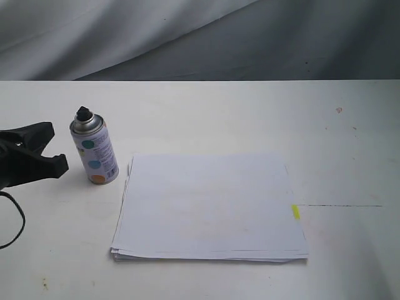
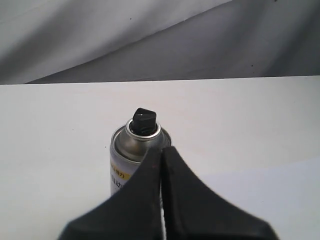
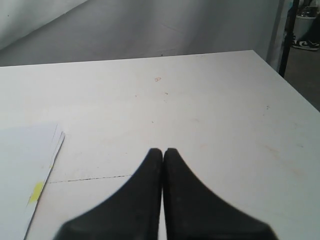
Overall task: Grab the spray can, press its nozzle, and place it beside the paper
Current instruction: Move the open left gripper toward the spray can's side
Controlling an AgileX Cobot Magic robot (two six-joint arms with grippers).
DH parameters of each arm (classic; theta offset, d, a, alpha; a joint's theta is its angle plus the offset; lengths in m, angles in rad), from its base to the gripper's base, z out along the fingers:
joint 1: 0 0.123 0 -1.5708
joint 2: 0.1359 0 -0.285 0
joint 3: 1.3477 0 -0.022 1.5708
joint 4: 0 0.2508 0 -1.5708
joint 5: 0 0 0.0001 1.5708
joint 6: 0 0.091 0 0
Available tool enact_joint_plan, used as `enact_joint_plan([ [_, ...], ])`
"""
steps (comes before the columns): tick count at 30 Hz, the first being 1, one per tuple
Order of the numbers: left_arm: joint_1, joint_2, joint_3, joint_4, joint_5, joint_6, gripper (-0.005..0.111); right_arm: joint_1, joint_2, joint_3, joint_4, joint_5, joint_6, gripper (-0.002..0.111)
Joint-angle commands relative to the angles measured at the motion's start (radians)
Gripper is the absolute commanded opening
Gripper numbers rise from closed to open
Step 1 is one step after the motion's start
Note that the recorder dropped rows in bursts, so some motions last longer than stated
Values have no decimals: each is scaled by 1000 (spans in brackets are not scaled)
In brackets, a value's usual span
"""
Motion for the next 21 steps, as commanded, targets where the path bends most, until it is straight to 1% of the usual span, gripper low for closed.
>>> enact_joint_plan([
  [1, -5, 30, 3, -8, -29, -13, 0, 2, -6, 3, 3, 1, -3, 0],
  [7, -5, 33, 5, -8, -28, -15, 0, 2, -6, 3, 3, 1, -3, 0],
  [13, -5, 37, 51, -8, -42, -42, 0, 2, -6, 3, 3, 1, -3, 0],
  [21, -5, 107, 134, 1, -187, -88, 0, 2, -6, 3, 3, 1, -3, 0],
])
